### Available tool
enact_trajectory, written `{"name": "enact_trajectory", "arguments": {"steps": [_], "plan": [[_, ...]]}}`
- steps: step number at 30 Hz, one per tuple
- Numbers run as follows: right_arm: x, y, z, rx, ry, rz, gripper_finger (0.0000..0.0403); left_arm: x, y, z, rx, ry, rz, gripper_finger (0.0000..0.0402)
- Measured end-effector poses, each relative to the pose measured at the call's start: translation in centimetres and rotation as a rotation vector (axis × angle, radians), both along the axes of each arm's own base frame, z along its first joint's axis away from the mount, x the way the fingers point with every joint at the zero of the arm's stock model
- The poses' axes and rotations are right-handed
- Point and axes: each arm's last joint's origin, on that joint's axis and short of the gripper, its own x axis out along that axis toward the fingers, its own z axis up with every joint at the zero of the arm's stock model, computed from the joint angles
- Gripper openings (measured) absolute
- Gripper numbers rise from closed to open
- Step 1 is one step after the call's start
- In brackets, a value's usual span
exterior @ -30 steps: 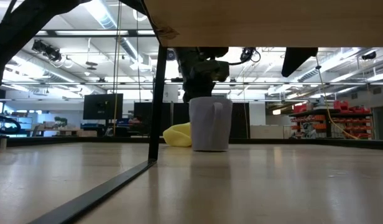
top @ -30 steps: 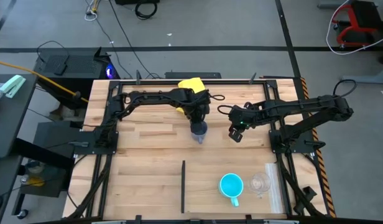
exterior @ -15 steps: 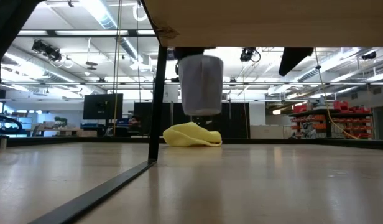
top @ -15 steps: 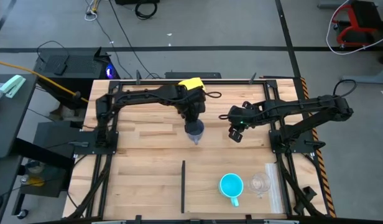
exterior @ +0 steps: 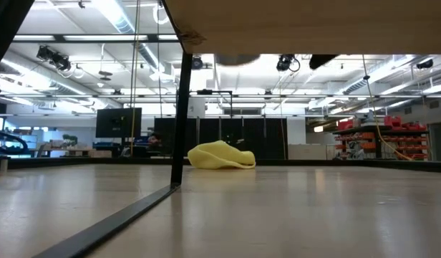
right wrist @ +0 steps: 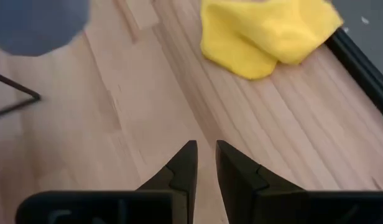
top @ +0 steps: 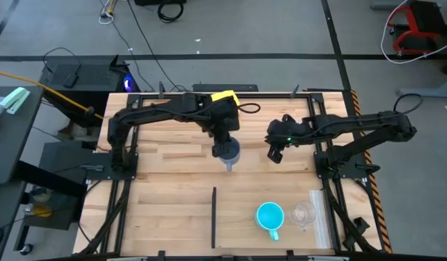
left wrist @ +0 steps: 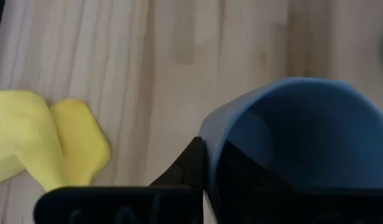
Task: Stack small to large cups/mugs on shelf
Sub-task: Put the violet mug on the shelf
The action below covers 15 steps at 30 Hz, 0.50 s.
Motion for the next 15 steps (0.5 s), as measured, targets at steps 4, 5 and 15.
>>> {"name": "enact_trajectory", "arguments": {"steps": [4,5,15], "plan": [[-2.0,-0.1,1.9,0.005,-0.106,-0.001,0.0068,-0.6,-1.2,2.0,-0.007,-0.027,-0.019,0.0027],[-2.6,-0.1,2.5,0.006,-0.142,-0.001,0.0068,-0.8,-1.4,2.4,-0.007,-0.029,-0.023,0.0027],[-8.6,-0.2,3.2,0.028,-0.496,0.044,0.0068,-1.6,-4.8,3.5,-0.020,-0.004,-0.091,0.0027]]}}
